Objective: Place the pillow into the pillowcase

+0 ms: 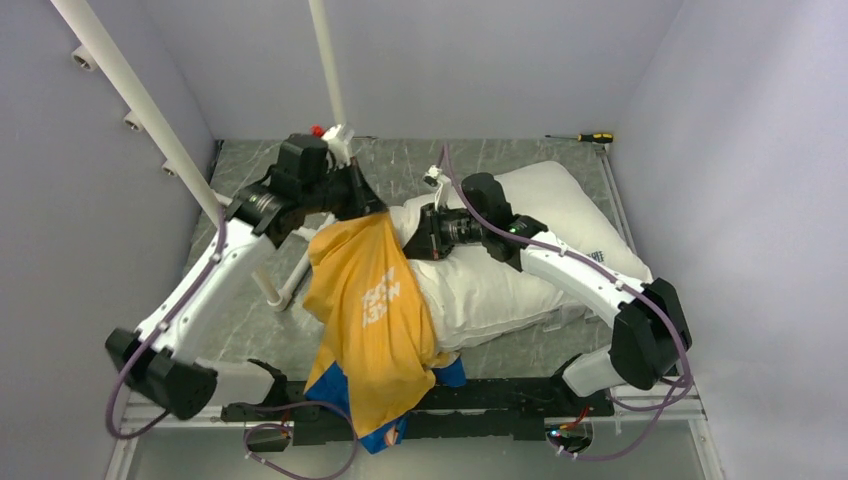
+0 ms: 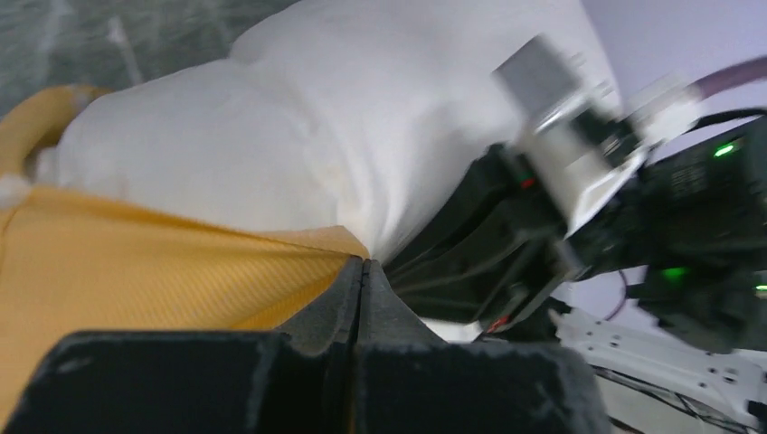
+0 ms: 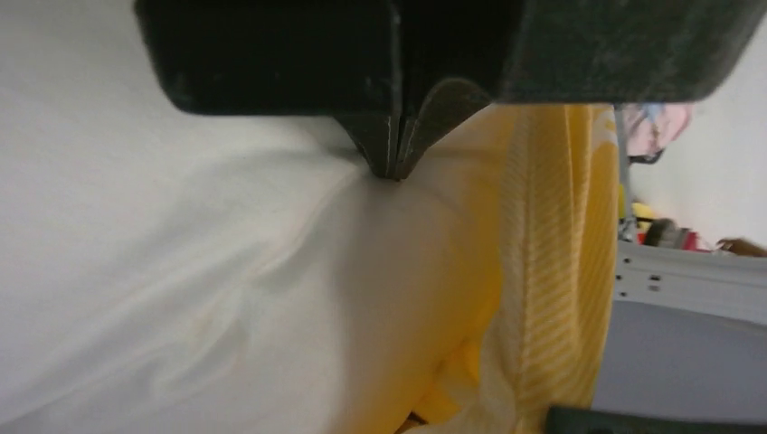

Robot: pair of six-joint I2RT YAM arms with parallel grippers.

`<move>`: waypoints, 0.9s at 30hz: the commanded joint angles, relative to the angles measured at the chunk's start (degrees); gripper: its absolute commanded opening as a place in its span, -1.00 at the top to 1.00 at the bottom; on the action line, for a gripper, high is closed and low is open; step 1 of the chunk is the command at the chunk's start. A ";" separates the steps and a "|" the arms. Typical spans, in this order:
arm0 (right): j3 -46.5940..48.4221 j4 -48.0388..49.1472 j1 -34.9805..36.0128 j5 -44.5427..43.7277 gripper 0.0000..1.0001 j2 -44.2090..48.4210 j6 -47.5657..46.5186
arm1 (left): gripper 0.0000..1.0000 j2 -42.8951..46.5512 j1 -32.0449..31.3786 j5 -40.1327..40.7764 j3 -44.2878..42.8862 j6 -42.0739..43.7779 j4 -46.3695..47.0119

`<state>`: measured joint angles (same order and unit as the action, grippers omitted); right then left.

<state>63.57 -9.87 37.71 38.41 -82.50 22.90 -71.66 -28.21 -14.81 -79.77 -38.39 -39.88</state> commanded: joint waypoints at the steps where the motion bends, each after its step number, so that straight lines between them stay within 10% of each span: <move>1: -4.39 12.35 0.74 7.89 1.00 -1.14 9.59 | 1.00 -8.50 -0.87 -11.90 -10.65 -2.37 17.43; 8: -3.05 3.33 -5.47 -1.81 0.88 3.59 10.62 | 1.00 -20.99 -6.33 -8.61 -22.40 1.45 12.28; 18: 1.63 -29.19 -12.35 -29.22 -0.82 17.03 1.58 | 1.00 -18.37 -3.15 -0.67 -2.83 -0.52 15.51; 27: 3.59 -48.69 -12.49 -16.90 -0.99 28.84 8.49 | 1.00 -23.95 -2.14 4.31 -8.18 5.43 8.02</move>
<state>66.30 -45.17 25.30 15.84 -57.17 27.18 -93.06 -30.81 -14.59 -84.68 -36.69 -30.63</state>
